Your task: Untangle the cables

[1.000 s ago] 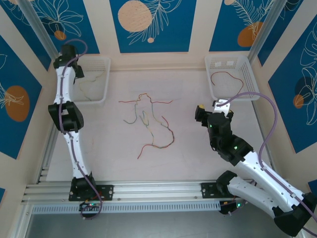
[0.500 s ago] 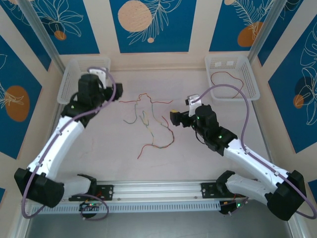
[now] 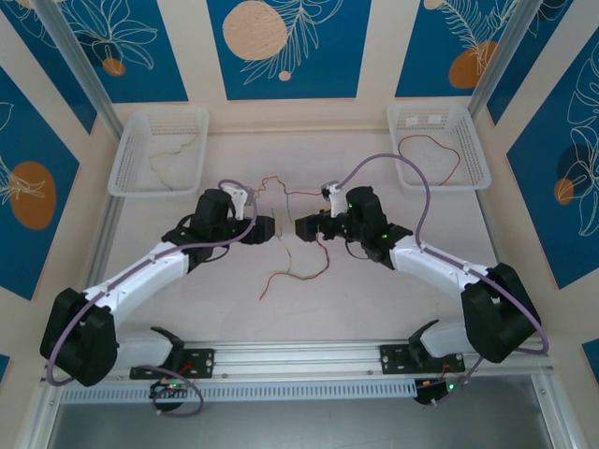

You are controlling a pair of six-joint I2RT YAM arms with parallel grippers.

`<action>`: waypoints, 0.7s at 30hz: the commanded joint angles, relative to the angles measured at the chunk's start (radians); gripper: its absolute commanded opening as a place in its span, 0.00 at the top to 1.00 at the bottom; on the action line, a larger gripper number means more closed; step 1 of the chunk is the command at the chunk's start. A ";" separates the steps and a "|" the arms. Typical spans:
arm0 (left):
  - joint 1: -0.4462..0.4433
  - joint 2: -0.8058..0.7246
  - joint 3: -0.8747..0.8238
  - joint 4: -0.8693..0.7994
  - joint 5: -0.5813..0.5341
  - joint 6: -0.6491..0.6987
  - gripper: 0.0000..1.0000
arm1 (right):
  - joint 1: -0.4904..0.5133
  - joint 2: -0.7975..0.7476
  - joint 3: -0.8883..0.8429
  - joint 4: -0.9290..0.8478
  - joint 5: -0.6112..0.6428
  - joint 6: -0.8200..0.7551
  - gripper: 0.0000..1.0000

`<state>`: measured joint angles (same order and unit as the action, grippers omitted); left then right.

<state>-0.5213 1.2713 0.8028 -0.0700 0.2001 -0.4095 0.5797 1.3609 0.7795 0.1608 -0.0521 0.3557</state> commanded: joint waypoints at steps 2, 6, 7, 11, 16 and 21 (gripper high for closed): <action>-0.049 0.077 0.014 0.127 0.054 -0.041 0.22 | -0.004 -0.016 -0.008 0.039 0.057 0.037 0.00; -0.081 0.132 0.030 0.124 0.010 -0.040 0.36 | -0.003 -0.069 -0.055 0.056 0.159 0.055 0.00; -0.083 0.138 0.035 0.117 0.009 -0.041 0.42 | -0.003 -0.084 -0.065 0.056 0.180 0.054 0.00; -0.088 0.117 0.034 0.104 -0.037 -0.026 0.76 | -0.004 -0.144 -0.095 0.030 0.282 0.055 0.00; -0.087 0.071 0.057 0.045 -0.113 0.012 0.99 | -0.026 -0.213 -0.163 0.021 0.409 0.091 0.00; -0.087 0.042 0.101 -0.037 -0.155 0.058 0.89 | -0.084 -0.267 -0.202 -0.004 0.371 0.113 0.00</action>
<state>-0.6010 1.3510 0.8528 -0.0498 0.0963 -0.3946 0.5106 1.1316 0.5980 0.1688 0.2817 0.4389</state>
